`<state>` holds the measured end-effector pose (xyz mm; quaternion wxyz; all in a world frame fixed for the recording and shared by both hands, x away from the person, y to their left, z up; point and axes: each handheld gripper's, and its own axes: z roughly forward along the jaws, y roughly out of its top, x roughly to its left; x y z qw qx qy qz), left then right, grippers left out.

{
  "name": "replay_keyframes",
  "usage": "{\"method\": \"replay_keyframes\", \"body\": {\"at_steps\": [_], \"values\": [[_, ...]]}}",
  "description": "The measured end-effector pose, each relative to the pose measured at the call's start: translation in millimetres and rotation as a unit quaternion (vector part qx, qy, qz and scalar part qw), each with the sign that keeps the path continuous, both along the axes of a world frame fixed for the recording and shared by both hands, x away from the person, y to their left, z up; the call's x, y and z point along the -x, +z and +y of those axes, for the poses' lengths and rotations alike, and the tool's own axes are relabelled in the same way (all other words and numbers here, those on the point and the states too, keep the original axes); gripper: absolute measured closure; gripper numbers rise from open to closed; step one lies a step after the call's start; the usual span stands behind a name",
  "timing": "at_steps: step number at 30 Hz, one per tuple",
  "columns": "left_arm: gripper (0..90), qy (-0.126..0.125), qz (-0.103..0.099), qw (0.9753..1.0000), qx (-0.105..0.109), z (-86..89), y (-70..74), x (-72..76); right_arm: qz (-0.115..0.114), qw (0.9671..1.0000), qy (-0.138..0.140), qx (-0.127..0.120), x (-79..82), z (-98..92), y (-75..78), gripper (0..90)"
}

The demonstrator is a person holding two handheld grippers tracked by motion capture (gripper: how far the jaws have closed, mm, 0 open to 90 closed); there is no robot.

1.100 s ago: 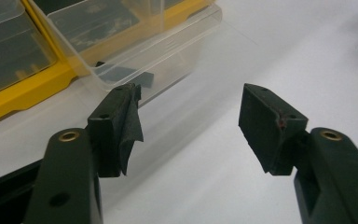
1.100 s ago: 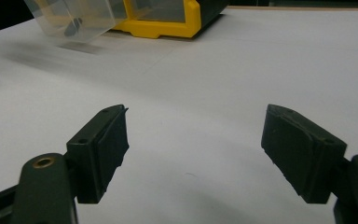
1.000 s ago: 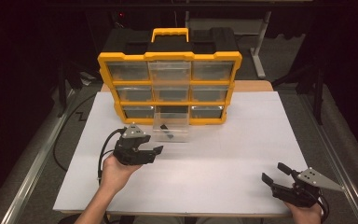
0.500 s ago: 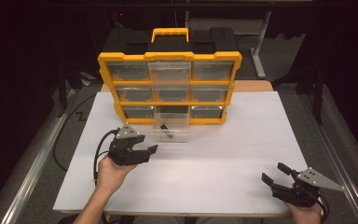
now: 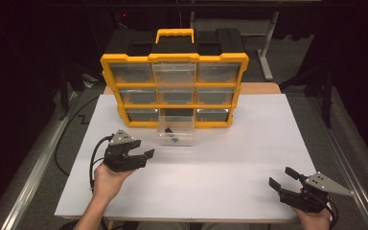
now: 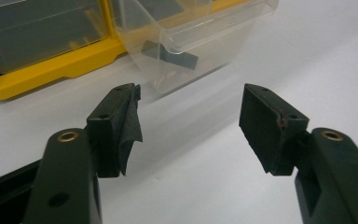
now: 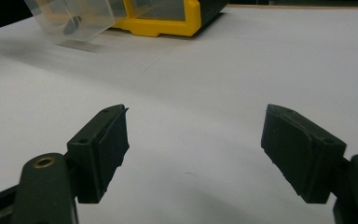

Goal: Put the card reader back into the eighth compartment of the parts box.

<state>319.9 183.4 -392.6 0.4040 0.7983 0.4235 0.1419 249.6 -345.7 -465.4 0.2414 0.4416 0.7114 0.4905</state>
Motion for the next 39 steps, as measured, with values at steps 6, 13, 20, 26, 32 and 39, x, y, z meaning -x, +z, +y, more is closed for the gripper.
{"method": "replay_keyframes", "body": {"at_steps": [6,13,20,26,32,39], "values": [[37.7,0.012,0.0,0.9999,0.005,10.1,-3.0,1.1,0.0,1.0,0.0,0.001,-0.2,-0.1,0.0,23.0],[37.4,0.026,-0.004,0.9996,0.014,21.1,-7.9,2.7,-0.001,1.0,0.001,0.003,-0.6,-0.4,-0.1,23.1],[36.9,0.037,-0.008,0.9989,0.028,31.1,-13.9,5.0,0.0,1.0,0.0,0.001,-0.4,-0.2,-0.1,23.0],[36.5,0.042,-0.011,0.9983,0.037,37.5,-19.3,7.6,0.0,1.0,-0.001,0.001,-0.2,-0.1,-0.1,23.0],[35.8,0.05,-0.015,0.9976,0.046,44.0,-24.9,10.0,-0.001,1.0,0.0,0.003,-0.4,-0.2,-0.1,23.0],[35.3,0.058,-0.018,0.9967,0.054,49.7,-31.1,12.6,-0.002,1.0,0.0,0.004,-0.5,-0.2,-0.2,23.0]]}}
